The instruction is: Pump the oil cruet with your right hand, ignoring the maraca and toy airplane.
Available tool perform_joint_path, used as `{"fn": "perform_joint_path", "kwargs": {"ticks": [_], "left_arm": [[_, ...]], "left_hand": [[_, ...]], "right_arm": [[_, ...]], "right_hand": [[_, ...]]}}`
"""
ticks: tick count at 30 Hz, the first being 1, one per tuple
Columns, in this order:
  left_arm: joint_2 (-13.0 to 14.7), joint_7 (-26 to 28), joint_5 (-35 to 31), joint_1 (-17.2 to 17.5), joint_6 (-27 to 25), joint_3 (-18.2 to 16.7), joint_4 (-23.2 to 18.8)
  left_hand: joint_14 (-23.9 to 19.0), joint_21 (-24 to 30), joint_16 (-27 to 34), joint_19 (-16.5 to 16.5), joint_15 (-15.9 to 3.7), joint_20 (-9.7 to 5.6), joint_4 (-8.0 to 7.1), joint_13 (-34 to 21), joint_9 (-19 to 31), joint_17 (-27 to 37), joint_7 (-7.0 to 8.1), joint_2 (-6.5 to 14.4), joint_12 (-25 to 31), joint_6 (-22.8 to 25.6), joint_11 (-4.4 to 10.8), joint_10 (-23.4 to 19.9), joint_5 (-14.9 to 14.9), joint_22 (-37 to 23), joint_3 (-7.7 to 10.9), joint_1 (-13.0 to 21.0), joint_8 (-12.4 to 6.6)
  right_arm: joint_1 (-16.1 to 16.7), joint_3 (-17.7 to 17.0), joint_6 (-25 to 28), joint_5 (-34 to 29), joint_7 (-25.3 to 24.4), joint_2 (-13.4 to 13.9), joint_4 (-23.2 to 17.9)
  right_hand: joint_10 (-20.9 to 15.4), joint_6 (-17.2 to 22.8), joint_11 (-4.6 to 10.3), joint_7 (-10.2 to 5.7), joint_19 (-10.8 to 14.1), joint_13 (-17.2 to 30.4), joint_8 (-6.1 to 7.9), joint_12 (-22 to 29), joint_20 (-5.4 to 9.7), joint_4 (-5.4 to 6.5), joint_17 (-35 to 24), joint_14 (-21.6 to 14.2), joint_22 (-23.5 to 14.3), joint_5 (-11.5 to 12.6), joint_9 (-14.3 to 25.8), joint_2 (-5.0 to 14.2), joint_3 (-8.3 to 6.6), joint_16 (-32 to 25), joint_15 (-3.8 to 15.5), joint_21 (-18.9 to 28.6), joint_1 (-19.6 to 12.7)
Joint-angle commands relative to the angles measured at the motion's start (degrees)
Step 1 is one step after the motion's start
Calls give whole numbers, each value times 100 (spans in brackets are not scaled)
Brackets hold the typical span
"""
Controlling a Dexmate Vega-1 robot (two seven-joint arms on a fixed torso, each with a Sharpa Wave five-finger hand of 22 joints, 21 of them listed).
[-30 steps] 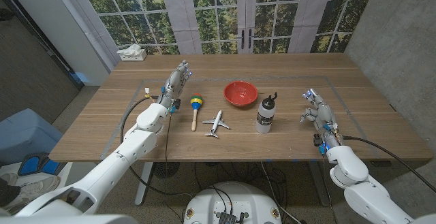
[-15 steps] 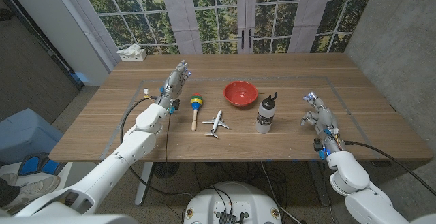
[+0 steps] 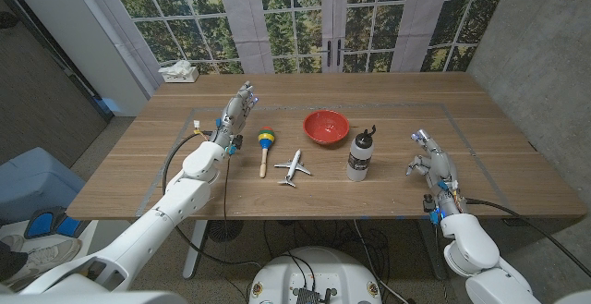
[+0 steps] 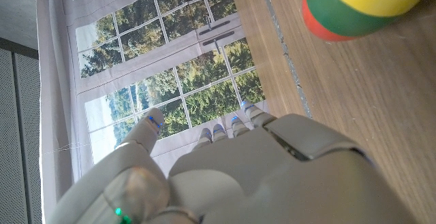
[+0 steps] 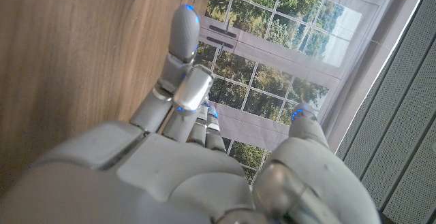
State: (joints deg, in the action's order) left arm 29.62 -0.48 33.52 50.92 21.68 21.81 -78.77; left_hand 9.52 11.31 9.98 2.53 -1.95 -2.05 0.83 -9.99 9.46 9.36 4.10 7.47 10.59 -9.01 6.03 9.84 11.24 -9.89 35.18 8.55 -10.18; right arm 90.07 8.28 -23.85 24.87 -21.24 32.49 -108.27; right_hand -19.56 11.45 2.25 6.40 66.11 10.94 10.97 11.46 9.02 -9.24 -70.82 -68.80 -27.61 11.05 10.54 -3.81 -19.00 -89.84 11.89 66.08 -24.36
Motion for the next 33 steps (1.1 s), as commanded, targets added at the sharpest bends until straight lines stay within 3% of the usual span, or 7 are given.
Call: {"fn": "perform_joint_path", "kwargs": {"ticks": [1, 7, 14, 25, 33], "left_arm": [[-31, -155, 49, -58, 145, -12, 126], [-7, -173, 73, -18, 198, -49, 118], [-7, -215, 101, 23, 238, -55, 120], [105, -146, 54, 106, 186, -92, -96], [114, -205, 85, 97, 151, -78, -81]], "left_hand": [[465, 9, 5, -5, -577, -456, 43, -13, 25, 13, 37, 193, 11, -27, 68, 155, -19, -14, 18, 64, -26], [467, 7, 3, -6, -576, -453, 55, -13, 25, 13, 33, 194, 12, -32, 63, 153, -21, -13, 13, 63, -24], [464, 5, 4, -9, -580, -460, 72, -13, 25, 13, 43, 192, 11, -34, 76, 157, -24, -13, 4, 62, -24], [461, 4, 4, -14, -588, -452, 93, -13, 25, 13, 47, 190, 9, -36, 88, 163, -26, -13, -7, 60, -24], [459, 4, 4, -18, -588, -452, 106, -13, 25, 13, 52, 192, 9, -34, 88, 164, -27, -13, -14, 58, -25]], "right_arm": [[206, -2, -87, -189, -102, -143, -156], [303, 55, -72, -331, -213, -243, -257], [397, 50, 81, -324, -151, -163, -394], [328, 148, 115, -238, -24, -157, -294], [324, 218, 200, -121, 88, -82, -309]], "right_hand": [[-84, 43, -29, 11, 5, 6, 17, 19, 19, 26, -6, -74, -28, 22, 10, 58, -43, 7, 20, 29, -19], [-12, 14, 20, 5, -45, 6, 1, -15, 13, 37, -6, -77, 24, 11, 9, 64, -55, 15, 15, 6, -33], [31, -43, 27, 1, -82, 5, -22, -31, 2, 39, -6, -56, 103, 2, 8, 50, -59, 24, 11, -36, -42], [112, -60, 7, -22, -124, 4, -20, -56, 4, 34, -6, -3, 208, -5, 11, -15, -45, 39, 6, -90, -45], [139, -83, 8, -13, -159, 5, -19, -55, 18, 21, -7, 36, 30, 2, 15, -50, -56, 41, 11, 43, -94]]}}
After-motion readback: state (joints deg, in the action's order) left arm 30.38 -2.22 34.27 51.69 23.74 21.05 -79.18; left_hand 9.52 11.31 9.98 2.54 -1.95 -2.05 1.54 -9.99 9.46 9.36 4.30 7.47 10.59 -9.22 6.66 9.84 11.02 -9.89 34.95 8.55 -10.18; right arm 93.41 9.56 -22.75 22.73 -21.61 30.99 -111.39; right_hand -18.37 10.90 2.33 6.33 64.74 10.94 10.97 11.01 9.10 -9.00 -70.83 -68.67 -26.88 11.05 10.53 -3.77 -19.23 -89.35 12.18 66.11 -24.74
